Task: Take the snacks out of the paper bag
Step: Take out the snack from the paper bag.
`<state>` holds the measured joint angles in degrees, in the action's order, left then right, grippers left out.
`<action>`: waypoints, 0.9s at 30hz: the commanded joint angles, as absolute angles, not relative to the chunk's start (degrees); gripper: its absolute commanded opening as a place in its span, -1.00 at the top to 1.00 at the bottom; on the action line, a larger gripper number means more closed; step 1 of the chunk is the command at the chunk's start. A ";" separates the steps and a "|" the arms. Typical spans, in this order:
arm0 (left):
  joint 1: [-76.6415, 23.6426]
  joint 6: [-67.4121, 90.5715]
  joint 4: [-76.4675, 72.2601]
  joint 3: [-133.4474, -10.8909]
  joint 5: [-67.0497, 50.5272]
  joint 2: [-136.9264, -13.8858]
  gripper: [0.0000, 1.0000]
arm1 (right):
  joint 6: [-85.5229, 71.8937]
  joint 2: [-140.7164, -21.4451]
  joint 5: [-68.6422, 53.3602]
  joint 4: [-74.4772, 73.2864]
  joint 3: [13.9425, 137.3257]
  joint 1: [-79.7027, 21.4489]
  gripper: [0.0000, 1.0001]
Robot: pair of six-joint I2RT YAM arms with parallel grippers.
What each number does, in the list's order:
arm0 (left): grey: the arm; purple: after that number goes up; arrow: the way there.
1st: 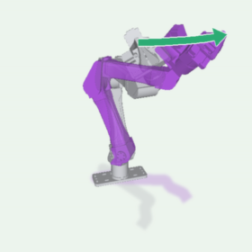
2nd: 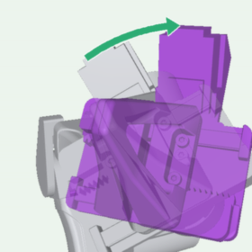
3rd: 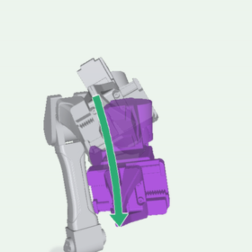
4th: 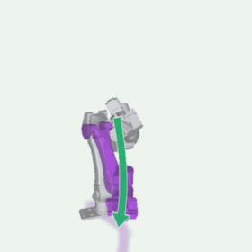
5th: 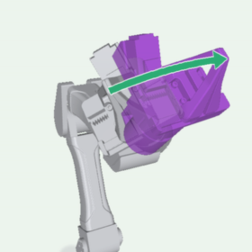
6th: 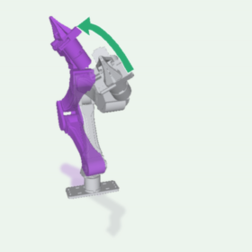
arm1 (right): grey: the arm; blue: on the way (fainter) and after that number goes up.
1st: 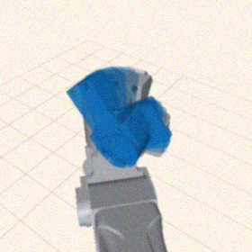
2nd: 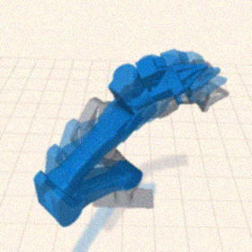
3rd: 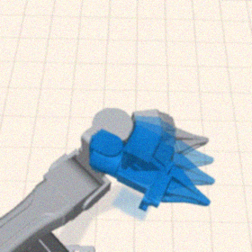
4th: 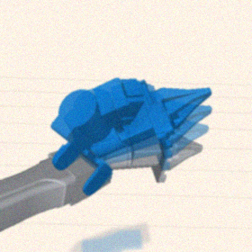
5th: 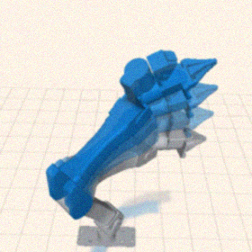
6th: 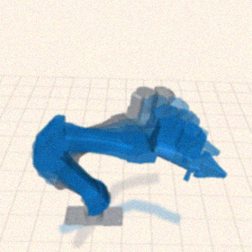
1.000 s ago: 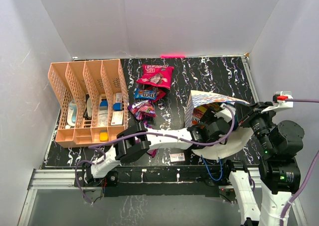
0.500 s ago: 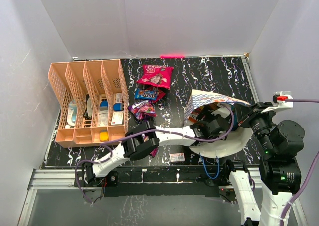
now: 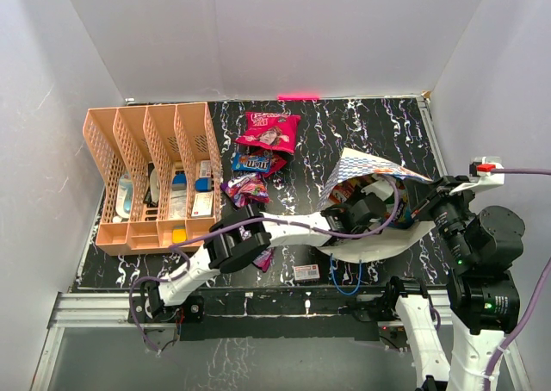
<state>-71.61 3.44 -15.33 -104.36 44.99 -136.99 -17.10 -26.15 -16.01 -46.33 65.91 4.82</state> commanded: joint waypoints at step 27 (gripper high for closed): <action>-72.22 0.33 -17.02 -77.70 -16.31 -89.92 1.00 | -17.12 -25.43 -15.03 -41.32 66.98 4.37 0.85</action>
<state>-71.88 3.07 -13.28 -78.04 -2.20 -98.74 -16.99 -25.85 -15.09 -46.06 65.91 4.82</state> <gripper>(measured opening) 0.108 0.078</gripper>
